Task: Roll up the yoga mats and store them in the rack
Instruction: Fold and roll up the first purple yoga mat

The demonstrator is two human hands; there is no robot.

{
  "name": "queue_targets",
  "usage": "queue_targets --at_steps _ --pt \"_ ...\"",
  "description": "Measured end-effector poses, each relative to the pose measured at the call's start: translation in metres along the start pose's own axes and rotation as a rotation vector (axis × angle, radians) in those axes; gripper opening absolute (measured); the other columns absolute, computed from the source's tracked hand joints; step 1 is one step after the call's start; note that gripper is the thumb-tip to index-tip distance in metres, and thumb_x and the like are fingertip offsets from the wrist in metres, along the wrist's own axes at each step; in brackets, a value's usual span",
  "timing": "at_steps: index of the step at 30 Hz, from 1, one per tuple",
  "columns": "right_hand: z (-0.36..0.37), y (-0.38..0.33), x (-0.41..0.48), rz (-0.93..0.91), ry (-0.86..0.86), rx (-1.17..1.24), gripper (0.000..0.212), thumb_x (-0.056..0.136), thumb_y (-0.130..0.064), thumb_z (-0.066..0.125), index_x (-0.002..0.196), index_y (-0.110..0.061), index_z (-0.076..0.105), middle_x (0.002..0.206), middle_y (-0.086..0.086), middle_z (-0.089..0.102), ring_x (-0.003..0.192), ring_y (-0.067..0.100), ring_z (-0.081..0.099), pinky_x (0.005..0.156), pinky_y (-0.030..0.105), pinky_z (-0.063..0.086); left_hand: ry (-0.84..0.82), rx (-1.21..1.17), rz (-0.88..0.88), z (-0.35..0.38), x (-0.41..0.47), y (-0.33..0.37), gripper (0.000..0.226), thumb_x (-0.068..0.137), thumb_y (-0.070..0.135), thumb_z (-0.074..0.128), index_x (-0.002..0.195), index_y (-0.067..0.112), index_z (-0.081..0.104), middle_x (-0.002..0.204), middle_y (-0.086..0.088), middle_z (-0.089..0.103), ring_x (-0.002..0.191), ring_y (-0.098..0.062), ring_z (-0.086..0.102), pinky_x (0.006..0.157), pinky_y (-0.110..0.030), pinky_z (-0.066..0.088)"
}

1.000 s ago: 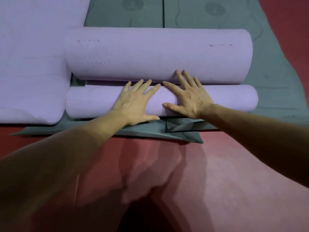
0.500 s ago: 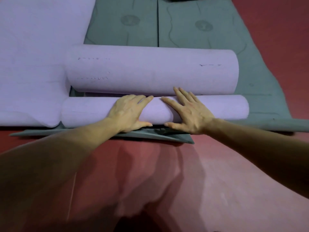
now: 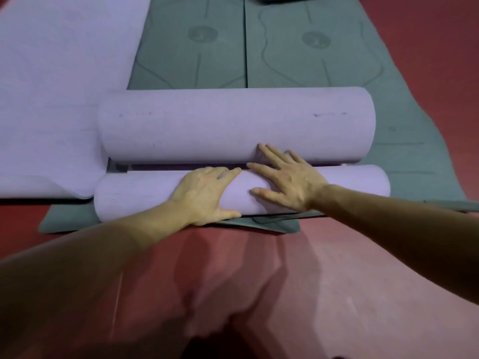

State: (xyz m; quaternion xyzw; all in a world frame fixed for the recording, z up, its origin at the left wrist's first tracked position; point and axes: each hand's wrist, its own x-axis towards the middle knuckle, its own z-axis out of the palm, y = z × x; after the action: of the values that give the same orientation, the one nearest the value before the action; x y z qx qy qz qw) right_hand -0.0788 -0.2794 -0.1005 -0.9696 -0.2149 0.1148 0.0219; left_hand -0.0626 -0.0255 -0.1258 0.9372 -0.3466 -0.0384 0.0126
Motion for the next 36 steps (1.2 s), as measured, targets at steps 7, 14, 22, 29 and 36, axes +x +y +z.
queue_targets --at_steps 7,14,22,29,36 --pt "0.001 -0.011 0.004 -0.024 0.138 0.002 0.086 0.093 -0.077 0.024 0.163 -0.029 0.025 0.169 0.021 0.015 0.157 0.038 0.015 0.126 0.054 0.016 -0.133 -0.039 -0.018 -0.013 0.024 -0.015 0.104 0.077 0.092 0.022 0.162 0.035 0.008 0.171 -0.012 0.003 0.158 -0.029 0.007 0.126 -0.044 0.019" --pt "0.019 0.0 0.007 0.015 0.065 -0.081 0.098 0.086 -0.087 0.025 0.165 -0.03 0.015 0.17 0.016 0.019 0.157 0.038 0.018 0.126 0.056 0.018 -0.117 0.039 0.013 -0.016 0.032 -0.024 0.098 0.076 0.09 0.015 0.161 0.041 0.008 0.171 -0.009 0.001 0.158 -0.031 0.004 0.127 -0.049 0.006" --pt "0.002 0.014 0.034 0.055 0.075 -0.093 0.1 0.081 -0.088 0.022 0.165 -0.034 0.01 0.171 0.02 0.007 0.158 0.038 0.008 0.127 0.054 0.009 -0.016 0.041 -0.092 -0.003 0.022 -0.023 0.094 0.082 0.083 0.015 0.163 0.034 0.008 0.171 -0.009 0.009 0.158 -0.027 0.009 0.127 -0.051 0.006" --pt "0.016 0.013 0.02 -0.006 0.175 -0.06 0.081 0.097 -0.07 0.029 0.164 -0.024 0.024 0.169 0.01 0.024 0.156 0.036 0.021 0.127 0.054 0.014 -0.082 -0.027 -0.168 -0.005 0.039 -0.029 0.096 0.078 0.089 0.019 0.161 0.041 0.008 0.171 -0.006 0.006 0.157 -0.031 0.009 0.126 -0.048 0.015" --pt "0.0 0.018 0.047 0.093 0.084 -0.063 0.086 0.092 -0.075 0.011 0.162 -0.029 0.028 0.17 0.015 0.019 0.156 0.037 0.019 0.125 0.058 0.014 -0.013 -0.005 -0.175 -0.005 0.039 -0.03 0.093 0.083 0.083 0.017 0.162 0.036 0.007 0.171 -0.007 0.008 0.158 -0.027 0.007 0.127 -0.049 0.008"
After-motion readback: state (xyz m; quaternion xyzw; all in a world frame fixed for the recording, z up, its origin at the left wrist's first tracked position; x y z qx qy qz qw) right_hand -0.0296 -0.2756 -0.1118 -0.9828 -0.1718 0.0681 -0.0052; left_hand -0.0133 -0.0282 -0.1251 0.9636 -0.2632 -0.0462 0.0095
